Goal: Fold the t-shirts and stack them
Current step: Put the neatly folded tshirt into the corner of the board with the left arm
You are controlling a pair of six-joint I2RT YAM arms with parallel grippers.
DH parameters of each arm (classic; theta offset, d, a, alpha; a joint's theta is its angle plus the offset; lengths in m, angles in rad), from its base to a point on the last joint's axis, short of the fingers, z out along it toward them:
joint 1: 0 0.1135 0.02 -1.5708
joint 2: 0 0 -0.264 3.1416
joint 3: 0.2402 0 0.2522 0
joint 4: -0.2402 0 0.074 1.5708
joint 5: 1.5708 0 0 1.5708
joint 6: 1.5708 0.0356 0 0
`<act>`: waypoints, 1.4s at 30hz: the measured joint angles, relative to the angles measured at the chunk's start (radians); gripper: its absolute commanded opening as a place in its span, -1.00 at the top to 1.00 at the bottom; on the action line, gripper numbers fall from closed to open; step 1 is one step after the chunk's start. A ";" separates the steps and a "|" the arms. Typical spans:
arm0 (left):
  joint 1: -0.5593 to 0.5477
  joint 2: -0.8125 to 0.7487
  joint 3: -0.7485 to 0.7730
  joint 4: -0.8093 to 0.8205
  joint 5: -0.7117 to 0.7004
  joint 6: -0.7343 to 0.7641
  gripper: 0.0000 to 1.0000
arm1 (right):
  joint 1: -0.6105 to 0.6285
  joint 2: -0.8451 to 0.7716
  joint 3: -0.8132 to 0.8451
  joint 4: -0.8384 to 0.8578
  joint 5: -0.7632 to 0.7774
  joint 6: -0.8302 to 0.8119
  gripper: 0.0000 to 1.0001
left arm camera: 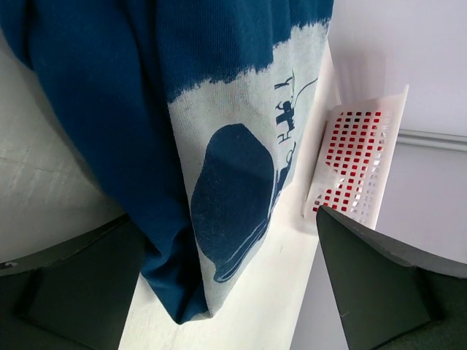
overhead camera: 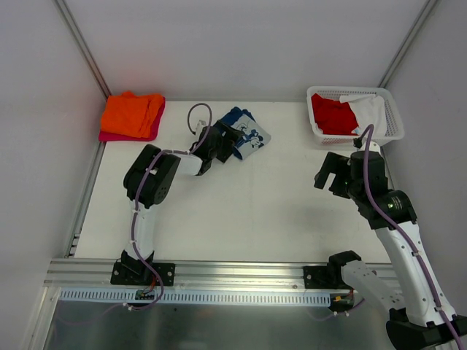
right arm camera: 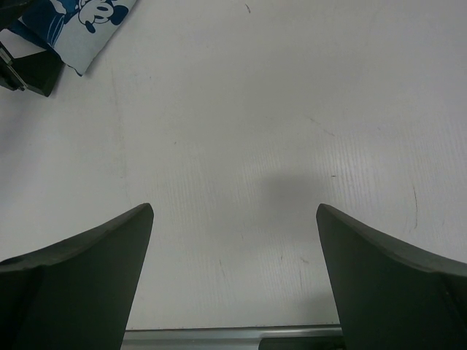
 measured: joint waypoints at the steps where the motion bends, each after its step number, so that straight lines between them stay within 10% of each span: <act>1: -0.002 0.004 0.005 0.000 0.000 -0.001 -0.98 | -0.002 0.000 0.000 0.000 0.000 -0.001 -0.99; 8: -0.009 0.011 0.007 0.004 0.000 -0.022 -0.70 | -0.006 0.000 0.000 0.000 0.000 -0.003 -0.99; 19: -0.009 0.051 0.008 0.007 0.005 -0.060 0.44 | -0.009 -0.029 0.000 -0.002 0.000 -0.003 -0.99; 32: 0.001 0.092 0.033 0.032 0.044 -0.063 0.99 | -0.015 -0.048 -0.001 -0.024 0.004 -0.003 -0.99; 42: 0.046 0.078 0.076 -0.085 0.168 0.077 1.00 | -0.015 -0.040 -0.001 -0.023 -0.005 -0.003 -0.99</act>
